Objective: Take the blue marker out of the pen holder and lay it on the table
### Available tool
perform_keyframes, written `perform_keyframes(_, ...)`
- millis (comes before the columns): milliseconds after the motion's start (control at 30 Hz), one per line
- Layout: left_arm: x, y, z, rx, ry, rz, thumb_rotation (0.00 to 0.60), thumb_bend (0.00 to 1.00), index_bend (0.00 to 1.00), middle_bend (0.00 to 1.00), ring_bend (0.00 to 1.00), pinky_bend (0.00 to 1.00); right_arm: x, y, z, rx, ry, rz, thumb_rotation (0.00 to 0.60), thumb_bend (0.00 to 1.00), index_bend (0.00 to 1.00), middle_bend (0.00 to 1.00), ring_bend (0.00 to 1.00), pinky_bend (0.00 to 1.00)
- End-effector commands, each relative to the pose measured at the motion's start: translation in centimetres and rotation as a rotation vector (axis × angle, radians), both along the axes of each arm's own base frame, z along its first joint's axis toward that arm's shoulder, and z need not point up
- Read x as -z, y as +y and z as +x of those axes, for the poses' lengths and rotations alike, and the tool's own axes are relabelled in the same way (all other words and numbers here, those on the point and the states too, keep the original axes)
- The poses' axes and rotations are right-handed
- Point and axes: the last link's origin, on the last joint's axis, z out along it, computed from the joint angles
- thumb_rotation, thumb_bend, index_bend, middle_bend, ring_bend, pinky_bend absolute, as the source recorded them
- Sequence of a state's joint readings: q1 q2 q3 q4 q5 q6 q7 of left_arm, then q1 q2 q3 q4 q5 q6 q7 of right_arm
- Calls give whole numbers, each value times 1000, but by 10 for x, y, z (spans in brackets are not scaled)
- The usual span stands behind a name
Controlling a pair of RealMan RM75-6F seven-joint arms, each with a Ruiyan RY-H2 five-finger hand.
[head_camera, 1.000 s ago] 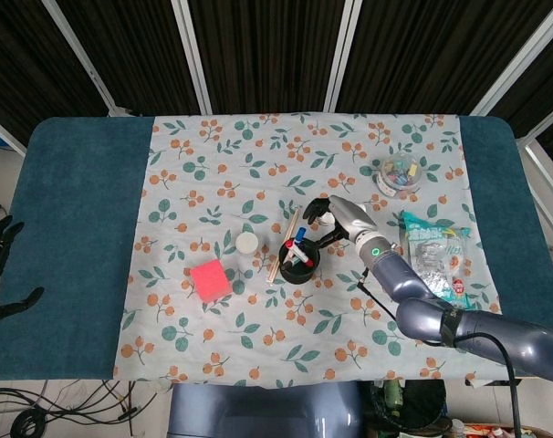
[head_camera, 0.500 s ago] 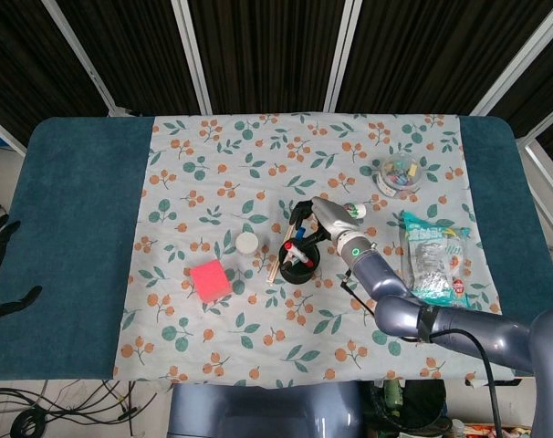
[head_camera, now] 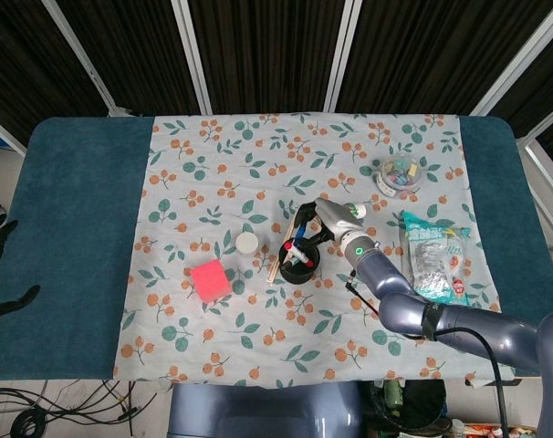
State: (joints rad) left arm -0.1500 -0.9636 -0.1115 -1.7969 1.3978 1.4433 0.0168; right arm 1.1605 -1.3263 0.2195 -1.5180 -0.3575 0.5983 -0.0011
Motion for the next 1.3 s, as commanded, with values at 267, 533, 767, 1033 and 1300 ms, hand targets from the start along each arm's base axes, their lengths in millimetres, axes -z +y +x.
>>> perform_keyframes(267,1,0,0,-2,2,-1,600,166,60,4,0,0,4,-1,-3,0,8,8,600,388,541,530,309,204)
perform_keyframes(533,1,1,0,-2,-1,1,600,166,61,4,0,0,3,-2,-3,-4,8,-2,600,412,566,552,329,204)
perform_keyframes(767,1,1,-1,-2,-1,1,600,166,61,4,0,0,3,-1,-5,-1,16,-1,600,462,572,575,338,204)
perform_keyframes(1033,2,1,-1,-4,-2,3,600,166,61,4,0,0,2,-1,-2,-11,15,2,600,507,581,611,373,204)
perform_keyframes(1300,1,1,-1,-6,-2,6,600,166,61,4,0,0,-1,0,1,-22,-6,5,600,513,585,622,381,204)
